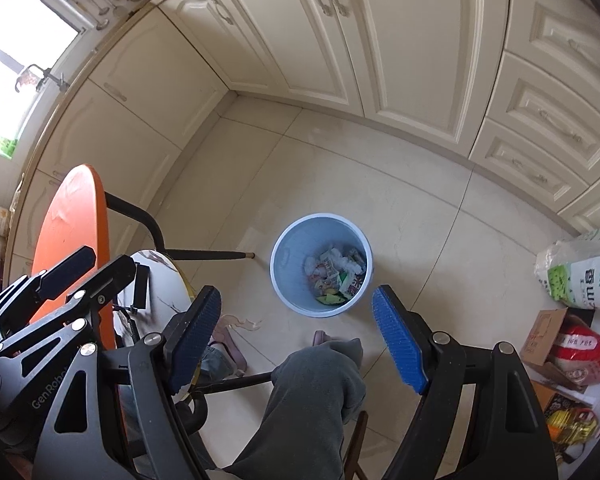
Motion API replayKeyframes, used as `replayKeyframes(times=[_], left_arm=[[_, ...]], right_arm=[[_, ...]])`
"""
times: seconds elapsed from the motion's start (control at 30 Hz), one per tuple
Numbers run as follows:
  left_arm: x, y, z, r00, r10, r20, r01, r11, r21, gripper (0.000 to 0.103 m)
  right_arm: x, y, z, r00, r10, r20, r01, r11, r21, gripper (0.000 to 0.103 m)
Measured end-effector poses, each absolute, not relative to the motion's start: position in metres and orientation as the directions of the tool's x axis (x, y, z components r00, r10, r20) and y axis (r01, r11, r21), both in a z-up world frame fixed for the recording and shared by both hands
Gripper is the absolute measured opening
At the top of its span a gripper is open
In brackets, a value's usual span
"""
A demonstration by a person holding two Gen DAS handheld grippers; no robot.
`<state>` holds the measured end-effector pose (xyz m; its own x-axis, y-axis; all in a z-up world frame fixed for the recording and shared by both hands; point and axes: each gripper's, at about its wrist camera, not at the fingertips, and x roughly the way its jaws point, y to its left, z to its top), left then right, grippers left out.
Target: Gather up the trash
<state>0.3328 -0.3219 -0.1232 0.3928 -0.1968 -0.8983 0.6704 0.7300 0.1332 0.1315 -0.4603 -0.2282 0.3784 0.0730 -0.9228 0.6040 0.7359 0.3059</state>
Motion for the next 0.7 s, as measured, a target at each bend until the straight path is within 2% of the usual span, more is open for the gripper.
replayKeyframes(times=[0.27, 0.53, 0.7], left_arm=[[0.292, -0.252, -0.092, 0.472, -0.215, -0.855, 0.556, 0.825, 0.099, 0.046], [0.221, -0.163, -0.056, 0.625, -0.178, -0.76, 0.367, 0.926, 0.085, 0.047], [0.155, -0.12, -0.037, 0.694, -0.152, -0.704, 0.263, 0.963, 0.052, 0.05]], right_arm=[[0.122, -0.419, -0.188, 0.451, 0.011, -0.893, 0.494, 0.83, 0.26, 0.08], [0.108, -0.361, -0.152, 0.539, 0.039, -0.841, 0.344, 0.902, 0.262, 0.08], [0.097, -0.323, -0.128, 0.593, 0.071, -0.802, 0.239, 0.936, 0.26, 0.085]])
